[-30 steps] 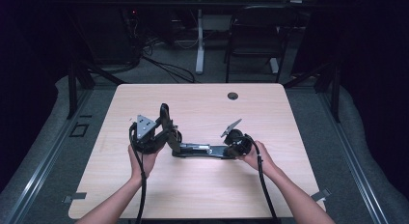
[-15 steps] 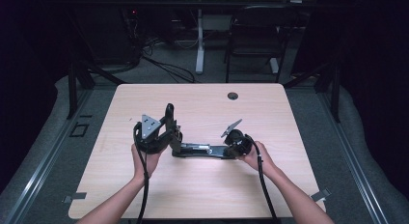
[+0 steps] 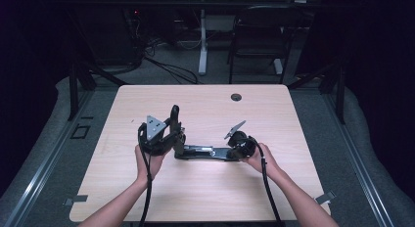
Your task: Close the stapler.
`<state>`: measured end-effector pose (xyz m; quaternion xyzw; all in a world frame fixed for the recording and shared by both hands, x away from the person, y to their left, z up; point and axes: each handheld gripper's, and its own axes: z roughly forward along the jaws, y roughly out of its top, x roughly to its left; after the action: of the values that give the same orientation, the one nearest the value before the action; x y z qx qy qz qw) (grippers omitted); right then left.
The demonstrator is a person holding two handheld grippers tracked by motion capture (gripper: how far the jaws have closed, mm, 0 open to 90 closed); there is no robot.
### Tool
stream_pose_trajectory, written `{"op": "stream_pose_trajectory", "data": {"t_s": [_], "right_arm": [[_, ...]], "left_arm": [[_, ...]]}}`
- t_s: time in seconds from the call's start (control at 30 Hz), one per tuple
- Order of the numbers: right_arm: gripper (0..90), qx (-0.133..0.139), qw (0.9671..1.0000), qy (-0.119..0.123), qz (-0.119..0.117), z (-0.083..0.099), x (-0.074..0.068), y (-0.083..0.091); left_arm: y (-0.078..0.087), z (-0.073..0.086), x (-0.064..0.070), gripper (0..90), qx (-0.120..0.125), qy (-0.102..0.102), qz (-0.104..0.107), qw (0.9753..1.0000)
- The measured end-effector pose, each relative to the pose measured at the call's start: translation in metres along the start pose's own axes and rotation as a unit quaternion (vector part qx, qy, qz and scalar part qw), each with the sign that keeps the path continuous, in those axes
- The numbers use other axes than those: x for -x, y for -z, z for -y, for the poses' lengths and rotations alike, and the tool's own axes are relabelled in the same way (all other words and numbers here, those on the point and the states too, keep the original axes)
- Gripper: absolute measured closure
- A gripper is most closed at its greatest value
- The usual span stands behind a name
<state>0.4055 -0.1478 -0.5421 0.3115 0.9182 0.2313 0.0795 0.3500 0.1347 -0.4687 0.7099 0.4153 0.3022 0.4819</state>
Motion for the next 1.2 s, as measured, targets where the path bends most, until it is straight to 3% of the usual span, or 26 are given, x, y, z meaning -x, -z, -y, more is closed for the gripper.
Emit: {"op": "stream_pose_trajectory", "data": {"t_s": [0.3,0.47,0.53,0.73,1.03,1.2], "right_arm": [[90.0,-0.002,1.0000,-0.001,-0.001,0.000,0.000,0.000],[90.0,-0.003,1.0000,-0.002,-0.003,0.000,0.001,0.001],[90.0,-0.003,1.0000,-0.002,-0.001,0.000,0.001,0.000],[90.0,-0.002,1.0000,-0.001,0.000,0.000,0.000,0.000],[89.7,-0.005,1.0000,0.000,-0.001,0.000,0.001,0.001],[88.8,-0.011,0.9999,0.007,0.005,-0.001,0.000,0.001]], "left_arm": [[-0.005,0.000,0.008,57.2,-0.004,-0.010,0.008,0.9999],[-0.007,0.001,0.009,55.5,-0.018,-0.004,0.021,0.9996],[-0.009,0.002,0.013,54.5,-0.025,-0.014,0.024,0.9993],[-0.013,0.003,0.025,54.2,-0.027,-0.040,0.017,0.9987],[-0.016,0.004,0.033,54.0,-0.026,-0.044,0.003,0.9987],[-0.018,0.004,0.041,53.5,-0.031,-0.056,-0.005,0.9979]]}}
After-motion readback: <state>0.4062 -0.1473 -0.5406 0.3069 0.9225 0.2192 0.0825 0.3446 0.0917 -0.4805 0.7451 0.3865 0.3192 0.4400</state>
